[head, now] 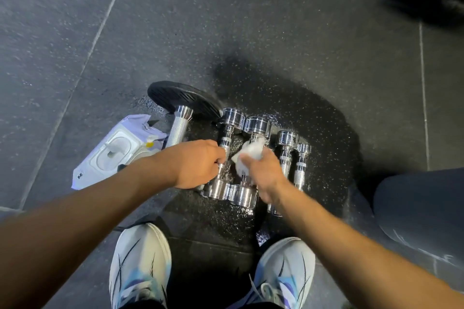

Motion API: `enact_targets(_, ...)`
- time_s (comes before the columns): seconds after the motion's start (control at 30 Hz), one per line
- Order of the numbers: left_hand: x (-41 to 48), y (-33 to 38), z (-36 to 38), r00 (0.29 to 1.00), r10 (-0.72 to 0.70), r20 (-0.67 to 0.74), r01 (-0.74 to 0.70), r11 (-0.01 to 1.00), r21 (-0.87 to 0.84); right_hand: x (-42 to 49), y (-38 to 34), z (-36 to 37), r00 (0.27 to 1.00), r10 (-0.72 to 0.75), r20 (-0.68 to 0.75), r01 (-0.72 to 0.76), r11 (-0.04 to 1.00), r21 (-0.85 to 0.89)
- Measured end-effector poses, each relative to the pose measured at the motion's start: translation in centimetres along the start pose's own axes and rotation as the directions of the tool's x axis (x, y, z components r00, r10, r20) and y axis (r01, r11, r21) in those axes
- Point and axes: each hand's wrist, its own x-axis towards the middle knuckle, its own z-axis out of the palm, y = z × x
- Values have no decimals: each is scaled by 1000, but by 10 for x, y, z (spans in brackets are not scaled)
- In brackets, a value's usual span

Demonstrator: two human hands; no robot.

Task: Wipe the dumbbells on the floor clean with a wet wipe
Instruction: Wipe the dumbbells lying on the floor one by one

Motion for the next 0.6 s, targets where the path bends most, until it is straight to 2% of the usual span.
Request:
enact_targets(0.07,0,0,0,1000,5,-2,-5,1000,3,17,-19,-5,999,40,24,-42,995,91)
enact_targets(0.13,0,0,0,1000,6,4,-6,1000,3,19,-15,-1,999,28,26,-31,994,103)
enact_targets(0.27,0,-3,1,1000,11,-10,-11,1000,-4,-1,9,9,992,50,115,-39,995,-94)
enact_targets(0.33,0,-3,2,1000,6,-4,-6,1000,-11,17,0,4,989,97,109,-83,988,-129)
enact_targets(0.47,2,-2,2,1000,3,0,-3,1000,-3,38,-27,2,993,110,54,-111,993,33)
enact_targets(0.53,2,-1,3,1000,11,-2,-11,1000,0,29,-14,10,996,76,36,-72,993,-89)
enact_targets(0.6,2,-2,3,1000,18,-14,-18,1000,-1,10,3,13,994,73,81,-50,967,-249)
